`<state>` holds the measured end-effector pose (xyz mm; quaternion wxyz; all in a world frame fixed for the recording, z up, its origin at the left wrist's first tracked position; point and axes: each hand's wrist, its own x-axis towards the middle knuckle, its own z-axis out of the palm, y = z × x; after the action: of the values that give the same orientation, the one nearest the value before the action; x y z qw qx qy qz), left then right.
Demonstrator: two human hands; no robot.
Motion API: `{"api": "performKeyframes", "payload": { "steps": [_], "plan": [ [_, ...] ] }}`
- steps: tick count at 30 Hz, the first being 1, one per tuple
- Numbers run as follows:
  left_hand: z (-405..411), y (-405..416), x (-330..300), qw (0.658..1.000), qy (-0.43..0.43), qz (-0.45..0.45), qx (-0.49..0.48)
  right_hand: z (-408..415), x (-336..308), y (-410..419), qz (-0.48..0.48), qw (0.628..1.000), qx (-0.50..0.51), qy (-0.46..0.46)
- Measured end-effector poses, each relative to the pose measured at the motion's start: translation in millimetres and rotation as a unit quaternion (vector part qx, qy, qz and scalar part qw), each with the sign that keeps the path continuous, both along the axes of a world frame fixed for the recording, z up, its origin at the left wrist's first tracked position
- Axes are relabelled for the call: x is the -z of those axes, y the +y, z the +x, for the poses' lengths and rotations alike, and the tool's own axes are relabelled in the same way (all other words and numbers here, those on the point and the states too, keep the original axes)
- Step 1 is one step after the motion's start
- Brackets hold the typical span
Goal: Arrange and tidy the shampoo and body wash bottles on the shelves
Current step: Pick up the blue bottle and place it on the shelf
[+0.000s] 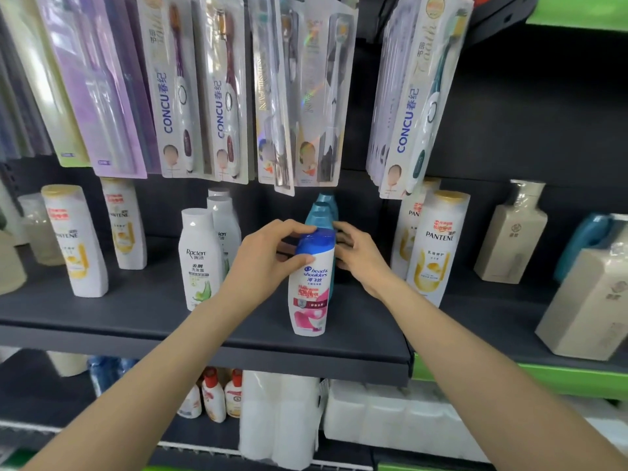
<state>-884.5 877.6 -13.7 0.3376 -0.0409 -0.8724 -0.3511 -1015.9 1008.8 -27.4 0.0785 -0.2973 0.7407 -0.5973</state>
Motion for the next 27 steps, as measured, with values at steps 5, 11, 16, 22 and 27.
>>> {"api": "performKeyframes", "payload": {
  "steps": [5, 11, 16, 22, 27],
  "plan": [
    [-3, -3, 1, 1.0, 0.01, -0.007, 0.011, 1, 2, 4, 0.0, 1.0, 0.003, 0.001],
    [-9, -13, 0, 0.997, -0.002, 0.034, 0.069, 8, -16, 9, -0.017, 0.995, 0.078, 0.053],
    [-22, -32, -2, 0.997, 0.025, 0.034, 0.063, 1, -26, 3, 0.019, 0.99, 0.093, 0.106],
    [-46, -45, -12, 0.991, -0.082, -0.081, 0.063, -14, -37, -7, 0.108, 0.981, 0.037, 0.157],
    [-57, -42, -14, 0.99, -0.07, -0.073, 0.096, -28, -41, -12, 0.108, 0.984, 0.03, 0.137]
  ]
}}
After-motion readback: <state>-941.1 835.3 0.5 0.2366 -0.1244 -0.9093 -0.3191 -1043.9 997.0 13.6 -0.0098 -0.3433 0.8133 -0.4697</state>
